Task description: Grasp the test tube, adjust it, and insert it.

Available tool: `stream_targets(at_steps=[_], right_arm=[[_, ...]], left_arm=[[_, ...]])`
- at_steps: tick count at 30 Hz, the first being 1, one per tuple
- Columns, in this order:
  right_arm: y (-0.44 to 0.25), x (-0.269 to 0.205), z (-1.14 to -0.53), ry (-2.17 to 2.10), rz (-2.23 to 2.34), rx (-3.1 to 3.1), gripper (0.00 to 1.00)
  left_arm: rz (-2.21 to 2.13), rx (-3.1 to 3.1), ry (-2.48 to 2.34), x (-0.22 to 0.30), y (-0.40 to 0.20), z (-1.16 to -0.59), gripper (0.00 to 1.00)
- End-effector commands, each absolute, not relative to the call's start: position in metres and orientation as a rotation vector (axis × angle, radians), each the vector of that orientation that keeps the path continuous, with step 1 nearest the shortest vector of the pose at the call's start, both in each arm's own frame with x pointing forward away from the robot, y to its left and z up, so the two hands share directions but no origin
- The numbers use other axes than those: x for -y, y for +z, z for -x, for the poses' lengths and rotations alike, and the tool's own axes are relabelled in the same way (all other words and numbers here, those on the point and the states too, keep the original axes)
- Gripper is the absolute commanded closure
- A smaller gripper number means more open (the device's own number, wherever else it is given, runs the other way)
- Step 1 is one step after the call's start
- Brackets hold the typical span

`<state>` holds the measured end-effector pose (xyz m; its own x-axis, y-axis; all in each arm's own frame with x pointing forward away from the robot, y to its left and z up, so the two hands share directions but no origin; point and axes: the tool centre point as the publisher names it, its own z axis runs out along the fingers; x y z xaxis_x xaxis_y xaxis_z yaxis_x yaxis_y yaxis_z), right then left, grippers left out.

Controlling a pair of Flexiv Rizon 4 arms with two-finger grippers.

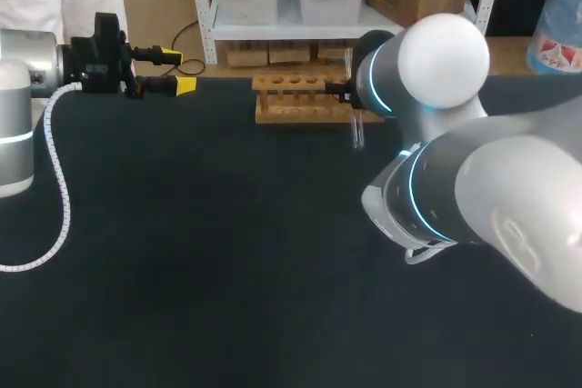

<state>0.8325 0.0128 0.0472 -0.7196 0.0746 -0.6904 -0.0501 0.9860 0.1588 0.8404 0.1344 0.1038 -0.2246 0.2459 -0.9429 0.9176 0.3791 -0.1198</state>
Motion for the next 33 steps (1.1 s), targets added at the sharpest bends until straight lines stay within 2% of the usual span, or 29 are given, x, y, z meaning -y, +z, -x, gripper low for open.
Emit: stream_targets(at_steps=[1,33], right_arm=[[0.0453,-0.0131,-0.8372,0.230,-0.008,-2.389,1.00],[0.0366,-0.0138,-0.8376,0.297,0.039,-2.518,1.00]], left_arm=[[-1.032,-1.699,-0.897,-0.1346,0.1029,-0.8386,0.00],[-1.032,-1.699,-0.897,-0.1346,0.1029,-0.8386,0.00]])
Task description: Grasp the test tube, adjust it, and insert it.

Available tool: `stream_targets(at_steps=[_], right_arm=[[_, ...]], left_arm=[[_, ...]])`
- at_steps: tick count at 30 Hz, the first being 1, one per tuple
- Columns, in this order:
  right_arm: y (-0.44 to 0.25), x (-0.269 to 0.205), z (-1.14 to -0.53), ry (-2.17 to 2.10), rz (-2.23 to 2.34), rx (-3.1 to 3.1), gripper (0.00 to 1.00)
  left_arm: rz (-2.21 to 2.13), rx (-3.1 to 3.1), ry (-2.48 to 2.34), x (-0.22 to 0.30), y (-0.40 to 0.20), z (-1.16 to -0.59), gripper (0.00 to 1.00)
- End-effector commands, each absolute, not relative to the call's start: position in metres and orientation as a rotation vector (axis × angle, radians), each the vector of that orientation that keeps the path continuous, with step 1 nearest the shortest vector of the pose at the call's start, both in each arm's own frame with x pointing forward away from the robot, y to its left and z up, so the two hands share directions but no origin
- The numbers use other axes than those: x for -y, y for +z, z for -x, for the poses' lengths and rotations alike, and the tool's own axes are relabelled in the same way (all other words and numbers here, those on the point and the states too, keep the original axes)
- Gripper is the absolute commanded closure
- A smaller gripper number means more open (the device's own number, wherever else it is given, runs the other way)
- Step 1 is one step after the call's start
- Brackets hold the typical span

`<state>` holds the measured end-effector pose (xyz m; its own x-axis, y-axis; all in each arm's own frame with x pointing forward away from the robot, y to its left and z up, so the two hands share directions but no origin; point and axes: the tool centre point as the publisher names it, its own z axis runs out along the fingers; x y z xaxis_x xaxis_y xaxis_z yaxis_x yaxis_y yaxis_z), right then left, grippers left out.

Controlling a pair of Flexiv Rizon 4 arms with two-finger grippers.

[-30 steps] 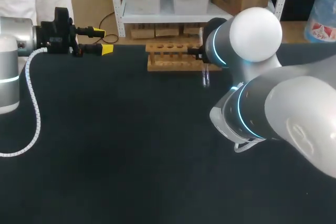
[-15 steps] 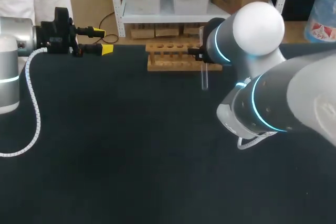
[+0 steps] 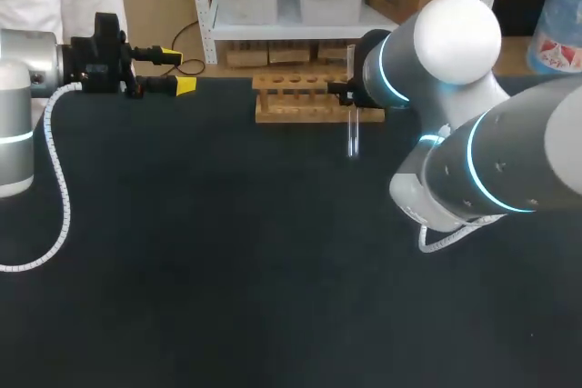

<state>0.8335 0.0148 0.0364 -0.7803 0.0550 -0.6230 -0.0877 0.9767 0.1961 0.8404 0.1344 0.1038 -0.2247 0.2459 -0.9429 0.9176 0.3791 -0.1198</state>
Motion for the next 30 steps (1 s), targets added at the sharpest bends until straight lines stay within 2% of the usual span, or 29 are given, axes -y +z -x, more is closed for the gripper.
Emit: stream_targets(at_steps=[1,18,30], right_arm=[[0.036,-0.014,-0.838,0.296,0.040,-2.521,1.00],[0.037,-0.013,-0.834,0.300,0.038,-2.542,1.00],[0.080,-0.001,-0.817,0.253,-0.005,-2.368,1.00]], left_arm=[[-1.032,-1.699,-0.897,-0.135,0.103,-0.839,0.00],[-1.032,-1.699,-0.897,-0.135,0.103,-0.839,0.00],[-1.032,-1.699,-0.897,-0.135,0.103,-0.839,0.00]])
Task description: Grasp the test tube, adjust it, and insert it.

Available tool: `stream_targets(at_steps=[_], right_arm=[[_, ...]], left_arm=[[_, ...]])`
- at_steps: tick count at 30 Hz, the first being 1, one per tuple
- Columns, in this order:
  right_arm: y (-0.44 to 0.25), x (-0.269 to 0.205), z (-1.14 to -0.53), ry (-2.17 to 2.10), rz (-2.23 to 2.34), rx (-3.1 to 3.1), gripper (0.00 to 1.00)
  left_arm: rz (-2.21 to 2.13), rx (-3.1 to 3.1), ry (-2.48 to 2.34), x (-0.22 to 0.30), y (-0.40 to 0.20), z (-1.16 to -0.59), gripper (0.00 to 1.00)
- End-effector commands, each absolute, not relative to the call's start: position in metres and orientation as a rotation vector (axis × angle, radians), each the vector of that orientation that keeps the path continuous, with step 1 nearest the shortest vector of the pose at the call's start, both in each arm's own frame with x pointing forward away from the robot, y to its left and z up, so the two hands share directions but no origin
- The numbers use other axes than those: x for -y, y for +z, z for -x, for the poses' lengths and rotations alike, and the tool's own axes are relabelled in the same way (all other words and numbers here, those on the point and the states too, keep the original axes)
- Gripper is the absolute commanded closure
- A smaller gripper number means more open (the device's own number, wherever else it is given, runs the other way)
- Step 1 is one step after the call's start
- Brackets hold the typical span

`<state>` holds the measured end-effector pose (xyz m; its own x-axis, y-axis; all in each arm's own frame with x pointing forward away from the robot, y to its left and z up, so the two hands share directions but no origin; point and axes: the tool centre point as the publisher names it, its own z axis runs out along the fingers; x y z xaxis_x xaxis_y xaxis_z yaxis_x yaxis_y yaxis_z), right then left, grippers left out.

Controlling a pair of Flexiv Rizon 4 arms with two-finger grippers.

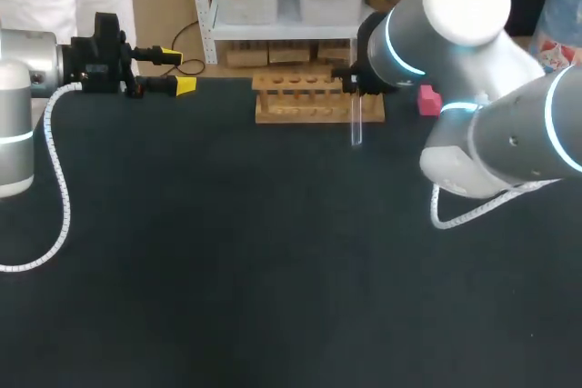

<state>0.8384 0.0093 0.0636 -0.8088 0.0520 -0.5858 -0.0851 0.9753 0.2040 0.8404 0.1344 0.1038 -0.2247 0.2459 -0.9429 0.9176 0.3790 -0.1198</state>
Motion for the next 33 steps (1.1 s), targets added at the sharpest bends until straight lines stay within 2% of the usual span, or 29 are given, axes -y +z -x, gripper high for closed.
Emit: stream_targets(at_steps=[1,8,33], right_arm=[[0.086,0.001,-0.816,0.247,-0.002,-2.344,1.00],[0.113,0.013,-0.817,0.196,-0.007,-2.244,1.00],[0.147,0.022,-0.799,0.213,0.039,-2.229,1.00]], left_arm=[[-1.032,-1.699,-0.897,-0.135,0.103,-0.839,0.00],[-1.032,-1.699,-0.897,-0.135,0.103,-0.839,0.00],[-1.032,-1.699,-0.897,-0.135,0.103,-0.839,0.00]])
